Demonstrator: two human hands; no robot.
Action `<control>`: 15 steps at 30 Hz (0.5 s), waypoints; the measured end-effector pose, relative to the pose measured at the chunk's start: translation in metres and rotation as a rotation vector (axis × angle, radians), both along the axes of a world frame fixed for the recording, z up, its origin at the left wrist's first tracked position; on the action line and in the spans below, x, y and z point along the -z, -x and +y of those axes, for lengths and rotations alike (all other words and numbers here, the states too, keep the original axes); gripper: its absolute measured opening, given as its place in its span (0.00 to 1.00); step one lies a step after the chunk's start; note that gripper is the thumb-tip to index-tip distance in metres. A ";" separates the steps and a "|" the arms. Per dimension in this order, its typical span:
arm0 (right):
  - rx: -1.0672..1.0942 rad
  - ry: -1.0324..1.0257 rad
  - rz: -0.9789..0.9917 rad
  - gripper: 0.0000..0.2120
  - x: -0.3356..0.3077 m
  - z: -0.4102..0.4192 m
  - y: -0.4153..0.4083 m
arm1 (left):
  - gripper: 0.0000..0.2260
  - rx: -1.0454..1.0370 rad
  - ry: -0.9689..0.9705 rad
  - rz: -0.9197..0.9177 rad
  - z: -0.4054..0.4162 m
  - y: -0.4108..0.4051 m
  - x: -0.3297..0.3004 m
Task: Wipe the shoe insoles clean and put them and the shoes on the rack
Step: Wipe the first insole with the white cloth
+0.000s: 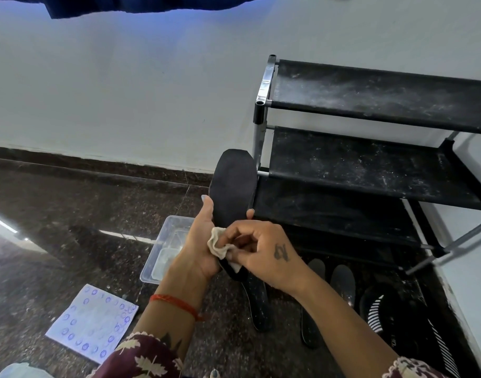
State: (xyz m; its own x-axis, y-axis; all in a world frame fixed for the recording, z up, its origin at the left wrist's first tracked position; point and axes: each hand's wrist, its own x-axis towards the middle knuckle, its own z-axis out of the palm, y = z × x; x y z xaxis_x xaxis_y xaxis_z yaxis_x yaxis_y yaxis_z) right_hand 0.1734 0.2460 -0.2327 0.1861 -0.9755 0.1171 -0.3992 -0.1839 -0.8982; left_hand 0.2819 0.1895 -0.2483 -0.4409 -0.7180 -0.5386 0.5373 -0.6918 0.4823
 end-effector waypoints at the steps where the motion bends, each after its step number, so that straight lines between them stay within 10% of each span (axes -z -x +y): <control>1: -0.042 -0.004 0.012 0.06 0.000 0.000 0.000 | 0.32 -0.016 -0.022 0.019 -0.001 -0.001 0.000; 8: -0.201 0.081 0.316 0.14 0.000 -0.001 0.013 | 0.34 -0.044 0.026 0.036 0.000 -0.003 0.001; 15: 0.269 0.249 0.303 0.10 0.002 -0.004 0.020 | 0.35 -0.015 0.083 0.101 -0.001 -0.005 -0.002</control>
State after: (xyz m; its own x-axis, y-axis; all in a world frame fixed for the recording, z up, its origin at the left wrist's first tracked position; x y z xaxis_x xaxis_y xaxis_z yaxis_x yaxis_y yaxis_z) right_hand 0.1536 0.2421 -0.2349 -0.0073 -0.9429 0.3329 -0.6990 -0.2332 -0.6760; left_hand 0.2869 0.1889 -0.2461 -0.4789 -0.7652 -0.4302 0.5958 -0.6432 0.4809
